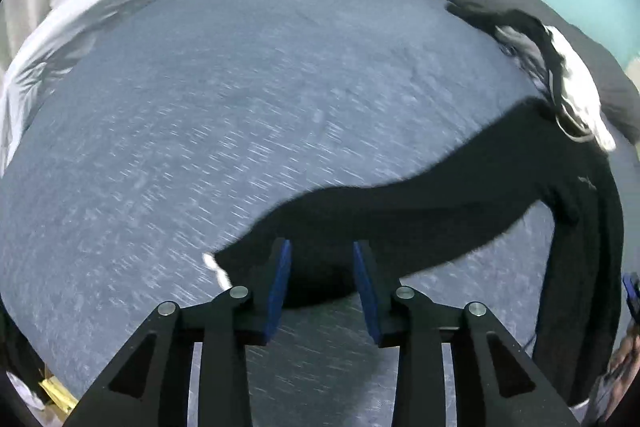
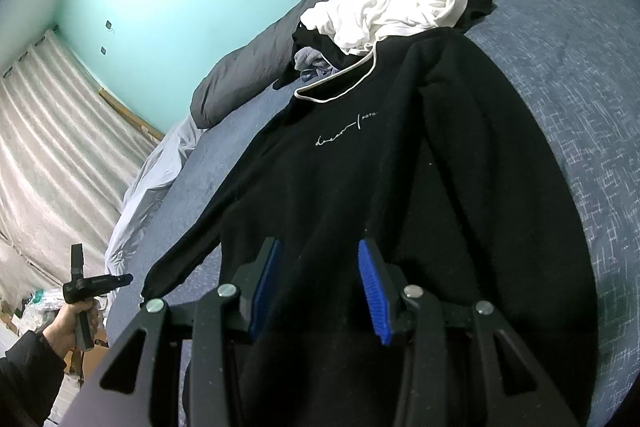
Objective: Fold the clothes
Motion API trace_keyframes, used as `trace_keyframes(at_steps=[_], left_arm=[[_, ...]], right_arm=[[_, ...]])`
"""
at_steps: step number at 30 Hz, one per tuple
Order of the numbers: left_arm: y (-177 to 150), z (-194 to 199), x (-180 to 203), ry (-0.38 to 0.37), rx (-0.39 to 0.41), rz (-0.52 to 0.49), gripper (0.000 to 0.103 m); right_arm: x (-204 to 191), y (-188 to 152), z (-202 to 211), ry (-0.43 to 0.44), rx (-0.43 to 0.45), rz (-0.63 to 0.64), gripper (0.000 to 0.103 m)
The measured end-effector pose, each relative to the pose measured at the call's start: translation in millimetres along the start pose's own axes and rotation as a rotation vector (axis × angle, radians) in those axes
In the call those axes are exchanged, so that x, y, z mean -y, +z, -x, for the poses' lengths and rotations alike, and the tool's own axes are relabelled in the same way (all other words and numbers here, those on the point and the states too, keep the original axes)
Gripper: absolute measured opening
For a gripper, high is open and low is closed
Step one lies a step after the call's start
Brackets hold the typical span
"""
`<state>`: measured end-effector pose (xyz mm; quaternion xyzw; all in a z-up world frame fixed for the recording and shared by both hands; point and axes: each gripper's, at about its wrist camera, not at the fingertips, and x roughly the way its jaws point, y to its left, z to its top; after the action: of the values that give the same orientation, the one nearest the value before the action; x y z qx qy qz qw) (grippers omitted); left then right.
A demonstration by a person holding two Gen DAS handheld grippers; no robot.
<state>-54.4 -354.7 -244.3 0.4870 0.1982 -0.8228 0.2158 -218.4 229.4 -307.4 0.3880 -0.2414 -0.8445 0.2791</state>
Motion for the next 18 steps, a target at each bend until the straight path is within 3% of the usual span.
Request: trace_keyframes(at_steps=[12, 15, 18], left_arm=[[-68.0, -14.4, 142.9, -0.304, -0.009, -0.077, 0.036], [-83.4, -22.6, 169.4, -0.353, -0.014, -0.057, 0.036], [-102.6, -33.1, 192.1, -0.387, -0.028, -0.065, 0.038]], right_arm=[[29.2, 21.8, 37.0, -0.089, 0.051, -0.082, 0.041], [45.0, 18.8, 55.9, -0.136, 0.059, -0.133, 0.055], [62.3, 13.8, 75.2, -0.187, 0.063, -0.188, 0.055]])
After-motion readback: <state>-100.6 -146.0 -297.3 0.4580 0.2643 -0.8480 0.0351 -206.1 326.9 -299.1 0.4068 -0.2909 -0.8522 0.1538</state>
